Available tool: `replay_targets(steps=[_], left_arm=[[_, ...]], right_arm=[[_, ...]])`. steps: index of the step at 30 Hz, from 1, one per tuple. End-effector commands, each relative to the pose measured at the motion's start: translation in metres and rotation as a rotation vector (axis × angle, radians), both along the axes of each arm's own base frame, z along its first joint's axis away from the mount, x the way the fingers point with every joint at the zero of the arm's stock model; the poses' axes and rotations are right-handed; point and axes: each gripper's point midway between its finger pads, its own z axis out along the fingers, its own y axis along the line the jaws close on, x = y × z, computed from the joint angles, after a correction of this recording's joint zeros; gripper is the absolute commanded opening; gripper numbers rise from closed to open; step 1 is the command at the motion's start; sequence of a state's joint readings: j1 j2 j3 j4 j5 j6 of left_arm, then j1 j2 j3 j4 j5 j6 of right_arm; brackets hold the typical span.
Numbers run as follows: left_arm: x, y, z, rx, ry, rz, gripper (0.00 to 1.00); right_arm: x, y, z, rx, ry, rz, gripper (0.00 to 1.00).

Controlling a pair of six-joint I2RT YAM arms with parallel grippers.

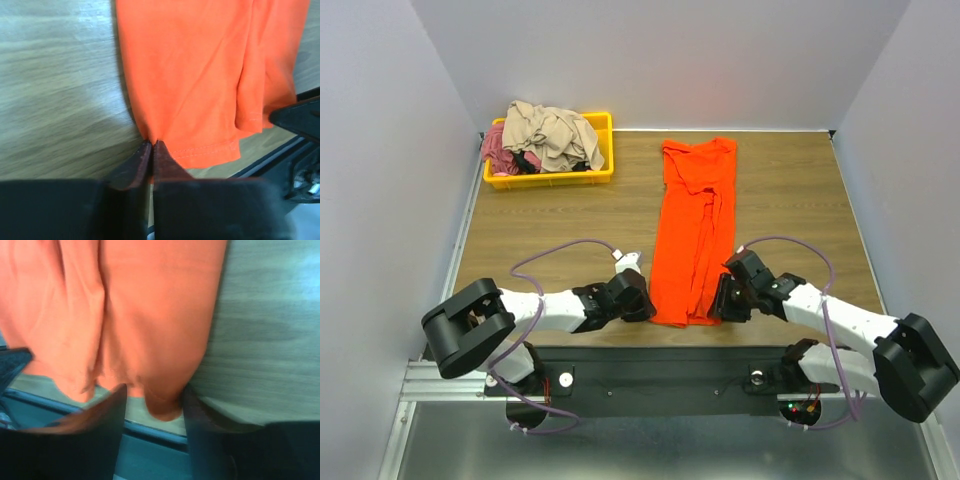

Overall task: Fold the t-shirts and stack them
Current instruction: Grab the bottom of the folded rectangular tshirt with both arms

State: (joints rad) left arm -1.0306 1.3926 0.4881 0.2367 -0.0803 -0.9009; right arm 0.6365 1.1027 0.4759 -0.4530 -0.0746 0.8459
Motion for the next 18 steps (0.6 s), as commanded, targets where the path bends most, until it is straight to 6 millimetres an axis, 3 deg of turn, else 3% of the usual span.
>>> replay_targets(steps=[1, 5, 9, 12, 18], left_arm=[[-0.014, 0.006, -0.014, 0.015, 0.061, -0.024, 0.0], [-0.031, 0.006, -0.013, -0.012, 0.087, -0.046, 0.0], [-0.04, 0.008, -0.009, -0.035, 0.096, -0.054, 0.0], [-0.052, 0.005, 0.0, -0.075, 0.117, -0.097, 0.0], [-0.05, -0.001, 0.016, -0.11, 0.076, -0.115, 0.0]], right_arm=[[-0.018, -0.017, -0.024, -0.089, 0.075, -0.006, 0.33], [-0.03, -0.012, -0.021, -0.026, 0.097, 0.019, 0.0], [-0.049, -0.004, -0.012, 0.081, 0.116, 0.044, 0.0], [-0.06, -0.009, -0.008, 0.089, 0.133, 0.047, 0.0], [-0.051, -0.01, 0.006, 0.093, 0.066, 0.047, 0.0]])
